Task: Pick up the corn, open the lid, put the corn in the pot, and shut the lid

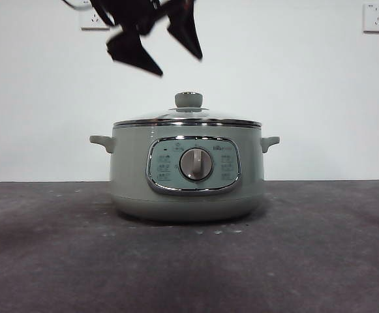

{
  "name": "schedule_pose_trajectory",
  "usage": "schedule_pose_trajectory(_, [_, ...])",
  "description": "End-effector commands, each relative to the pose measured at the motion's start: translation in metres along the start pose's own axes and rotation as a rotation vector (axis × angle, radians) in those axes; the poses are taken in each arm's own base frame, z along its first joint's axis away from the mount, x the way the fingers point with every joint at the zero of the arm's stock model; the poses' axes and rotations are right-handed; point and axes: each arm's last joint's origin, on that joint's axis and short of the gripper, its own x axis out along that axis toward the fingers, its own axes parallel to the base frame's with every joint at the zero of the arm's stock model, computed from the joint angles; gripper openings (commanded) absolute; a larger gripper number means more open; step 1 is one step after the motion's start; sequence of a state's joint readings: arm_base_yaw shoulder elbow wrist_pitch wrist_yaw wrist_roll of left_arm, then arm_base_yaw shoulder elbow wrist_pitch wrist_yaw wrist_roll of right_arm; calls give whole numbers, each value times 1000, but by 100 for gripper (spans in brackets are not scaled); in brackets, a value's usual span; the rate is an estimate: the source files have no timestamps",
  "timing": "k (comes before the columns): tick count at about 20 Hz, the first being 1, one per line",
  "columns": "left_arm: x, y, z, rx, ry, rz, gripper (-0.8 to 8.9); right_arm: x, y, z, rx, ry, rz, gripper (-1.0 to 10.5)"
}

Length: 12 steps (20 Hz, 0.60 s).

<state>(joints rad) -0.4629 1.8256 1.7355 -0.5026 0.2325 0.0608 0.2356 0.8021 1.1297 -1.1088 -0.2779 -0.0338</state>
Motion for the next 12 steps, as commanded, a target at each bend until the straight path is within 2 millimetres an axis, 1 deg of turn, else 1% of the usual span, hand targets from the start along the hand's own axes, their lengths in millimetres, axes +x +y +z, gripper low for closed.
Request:
schedule_pose_trajectory(1, [19, -1, -7, 19, 25, -3, 625, -1, 0, 0, 6, -3, 4, -16])
schedule_pose_trajectory(3, [32, -3, -13, 20, 51, -11, 625, -1, 0, 0, 6, -3, 4, -16])
schedule_pose_trajectory(6, [45, -6, -20, 22, 81, -10, 625, -1, 0, 0, 6, -3, 4, -16])
schedule_pose_trajectory(9, [49, -8, -22, 23, 94, -5, 621, -1, 0, 0, 5, -3, 3, -16])
schedule_pose_trajectory(10, [49, -8, -23, 24, 99, 12, 592, -1, 0, 0, 5, -4, 3, -16])
schedule_pose_trajectory(12, [49, -8, -24, 22, 110, 9, 446, 0, 0, 0, 4, -3, 3, -16])
